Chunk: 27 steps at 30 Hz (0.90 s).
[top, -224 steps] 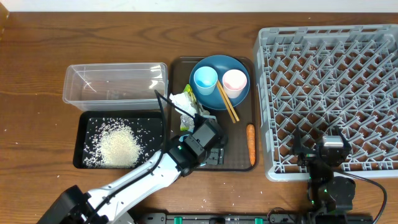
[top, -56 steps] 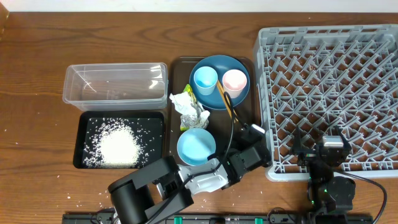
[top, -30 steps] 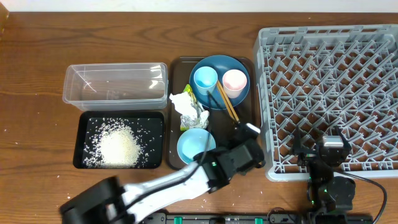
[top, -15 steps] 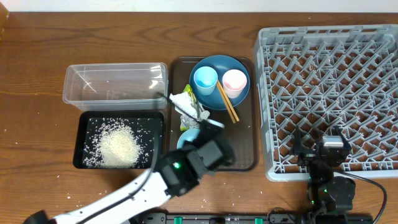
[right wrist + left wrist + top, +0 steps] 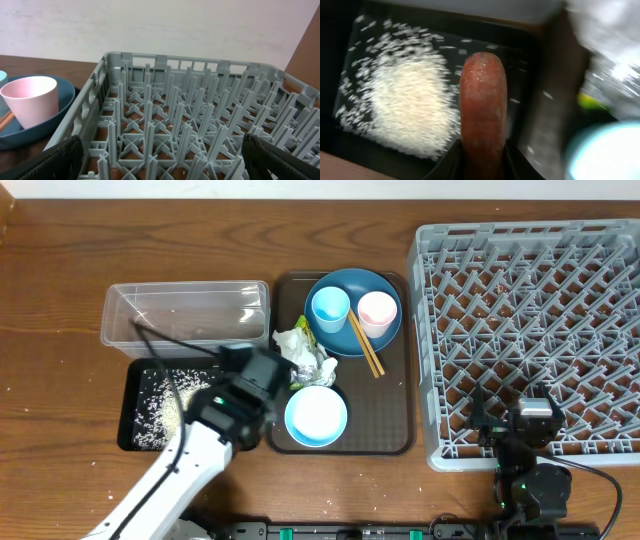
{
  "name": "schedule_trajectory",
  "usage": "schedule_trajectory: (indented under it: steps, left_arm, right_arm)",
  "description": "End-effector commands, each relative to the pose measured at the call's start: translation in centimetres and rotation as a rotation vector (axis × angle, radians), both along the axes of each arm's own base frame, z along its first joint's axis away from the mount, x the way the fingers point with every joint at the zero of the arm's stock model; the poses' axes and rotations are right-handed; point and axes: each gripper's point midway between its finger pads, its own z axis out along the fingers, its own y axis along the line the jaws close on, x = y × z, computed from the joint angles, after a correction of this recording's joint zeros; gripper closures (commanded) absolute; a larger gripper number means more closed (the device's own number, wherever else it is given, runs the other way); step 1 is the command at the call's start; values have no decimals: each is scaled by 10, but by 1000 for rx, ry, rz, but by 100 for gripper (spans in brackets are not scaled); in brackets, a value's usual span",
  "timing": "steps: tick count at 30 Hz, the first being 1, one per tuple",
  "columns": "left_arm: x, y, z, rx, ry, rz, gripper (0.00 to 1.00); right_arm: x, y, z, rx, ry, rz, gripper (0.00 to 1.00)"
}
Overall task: Sort waste into correct bins and load items into the dishwasher rack
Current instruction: 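Carry the carrot with the left gripper over the black tray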
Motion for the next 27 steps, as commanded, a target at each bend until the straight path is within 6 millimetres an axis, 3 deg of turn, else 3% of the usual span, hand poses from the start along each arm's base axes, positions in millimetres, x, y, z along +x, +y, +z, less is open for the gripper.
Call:
schedule_trajectory:
  steps: [1, 6, 13, 24, 27]
  left_arm:
    - [0, 29, -8, 23, 1, 106, 87]
    - [3, 38, -18, 32, -3, 100, 86]
    - [10, 14, -22, -17, 22, -113, 86]
    - [9, 12, -45, 13, 117, -163, 86]
    - [9, 3, -55, -14, 153, -220, 86]
  right_arm:
    - [0, -1, -1, -9, 2, -1, 1]
    - [0, -1, -1, -9, 2, -2, 1]
    - [0, -1, -1, -9, 2, -1, 1]
    - [0, -1, -1, -9, 2, -1, 1]
    - [0, -1, -1, -9, 2, -2, 1]
